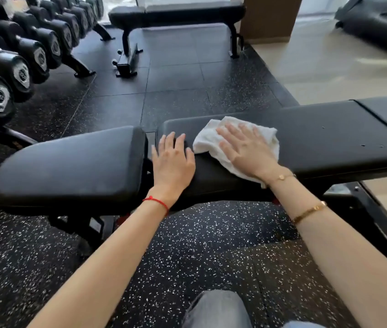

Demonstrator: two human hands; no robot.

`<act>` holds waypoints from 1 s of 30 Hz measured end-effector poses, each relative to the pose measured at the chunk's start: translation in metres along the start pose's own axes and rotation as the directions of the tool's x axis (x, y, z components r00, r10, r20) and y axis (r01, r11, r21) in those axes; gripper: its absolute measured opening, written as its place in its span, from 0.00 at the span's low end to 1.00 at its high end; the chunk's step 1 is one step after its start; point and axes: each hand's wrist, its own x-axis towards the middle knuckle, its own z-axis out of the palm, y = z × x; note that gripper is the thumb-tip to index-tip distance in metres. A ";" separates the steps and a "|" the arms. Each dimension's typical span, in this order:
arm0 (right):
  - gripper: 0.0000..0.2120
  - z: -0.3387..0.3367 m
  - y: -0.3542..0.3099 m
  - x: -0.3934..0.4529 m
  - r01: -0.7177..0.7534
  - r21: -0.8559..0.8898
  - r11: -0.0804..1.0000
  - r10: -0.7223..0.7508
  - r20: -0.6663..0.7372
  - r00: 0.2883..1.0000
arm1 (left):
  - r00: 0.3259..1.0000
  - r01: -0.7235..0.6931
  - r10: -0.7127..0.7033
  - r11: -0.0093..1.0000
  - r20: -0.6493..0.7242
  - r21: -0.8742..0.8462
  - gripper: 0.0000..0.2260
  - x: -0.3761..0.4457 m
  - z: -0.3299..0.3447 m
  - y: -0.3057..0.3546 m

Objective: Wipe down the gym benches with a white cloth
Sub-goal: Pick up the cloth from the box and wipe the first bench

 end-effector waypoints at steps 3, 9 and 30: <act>0.26 0.001 0.030 -0.029 0.055 0.016 0.998 -0.055 -0.012 0.998 | 0.999 0.019 -0.018 0.999 -0.029 0.027 0.21 0.001 0.010 0.003; 0.25 -0.019 0.093 0.032 -0.072 -0.002 0.997 0.072 0.021 0.997 | 0.994 -0.005 0.003 1.000 -0.113 -0.013 0.19 0.003 0.012 0.002; 0.24 -0.013 0.040 0.046 0.232 -0.035 0.972 -0.231 0.011 0.973 | 0.984 0.030 -0.031 1.000 -0.176 -0.004 0.18 0.001 0.014 -0.005</act>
